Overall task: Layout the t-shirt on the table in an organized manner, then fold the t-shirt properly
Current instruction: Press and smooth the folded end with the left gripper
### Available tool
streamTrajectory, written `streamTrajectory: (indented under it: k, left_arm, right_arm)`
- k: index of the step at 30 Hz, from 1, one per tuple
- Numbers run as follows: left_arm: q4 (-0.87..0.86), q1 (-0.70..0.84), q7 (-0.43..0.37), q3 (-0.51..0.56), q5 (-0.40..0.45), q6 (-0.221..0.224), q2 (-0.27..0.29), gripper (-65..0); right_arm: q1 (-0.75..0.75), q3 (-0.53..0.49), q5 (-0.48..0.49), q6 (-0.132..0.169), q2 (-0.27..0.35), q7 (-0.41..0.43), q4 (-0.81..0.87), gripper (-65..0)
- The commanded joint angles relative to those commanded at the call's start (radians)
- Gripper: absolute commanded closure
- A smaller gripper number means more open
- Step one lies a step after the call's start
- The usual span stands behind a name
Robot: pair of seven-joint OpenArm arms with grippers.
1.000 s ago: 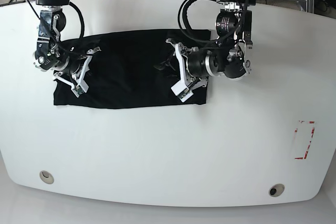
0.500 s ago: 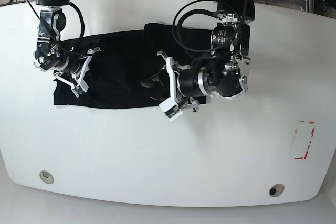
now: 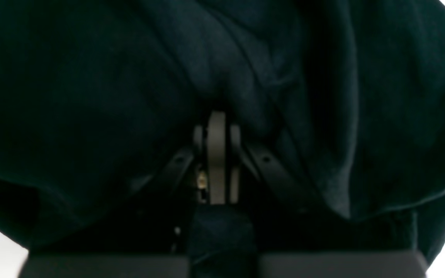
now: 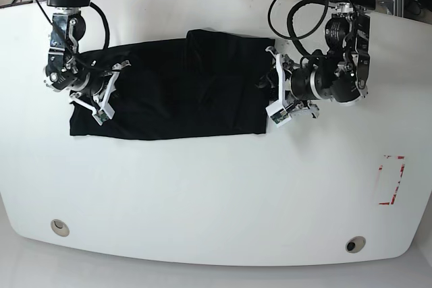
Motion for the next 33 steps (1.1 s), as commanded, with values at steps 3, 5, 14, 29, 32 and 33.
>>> streamTrajectory:
  k: [3, 5, 14, 29, 32, 33]
  left_arm:
    - [-0.002, 0.002, 0.000, 0.002, -0.017, 0.000, 0.000, -32.6]
    - [-0.002, -0.002, 0.000, 0.002, -0.051, 0.000, 0.002, -34.9]
    - [-0.037, -0.031, 0.000, 0.101, -0.015, 0.000, 0.037, -36.1]
    - [-0.173, -0.089, -0.028, 0.169, 0.078, 0.000, 0.060, -24.4]
    - [-0.204, -0.106, -0.028, 0.169, 0.077, 0.000, 0.066, -23.3]
    - [-0.210, -0.109, -0.028, 0.169, 0.077, 0.000, 0.066, -23.3]
  right_arm:
    - [0.000, 0.000, -0.005, 0.000, -0.011, 0.000, 0.003, -0.8]
    - [0.000, 0.000, -0.006, 0.000, -0.015, 0.000, 0.003, -0.8]
    - [0.000, 0.000, -0.006, 0.000, -0.017, 0.000, 0.000, -0.8]
    - [0.002, 0.003, -0.006, 0.000, -0.017, 0.000, 0.002, -0.8]
    - [0.002, 0.003, -0.006, 0.000, -0.017, 0.000, 0.002, -0.8]
    - [0.002, 0.003, -0.005, 0.000, -0.017, 0.000, 0.002, -0.8]
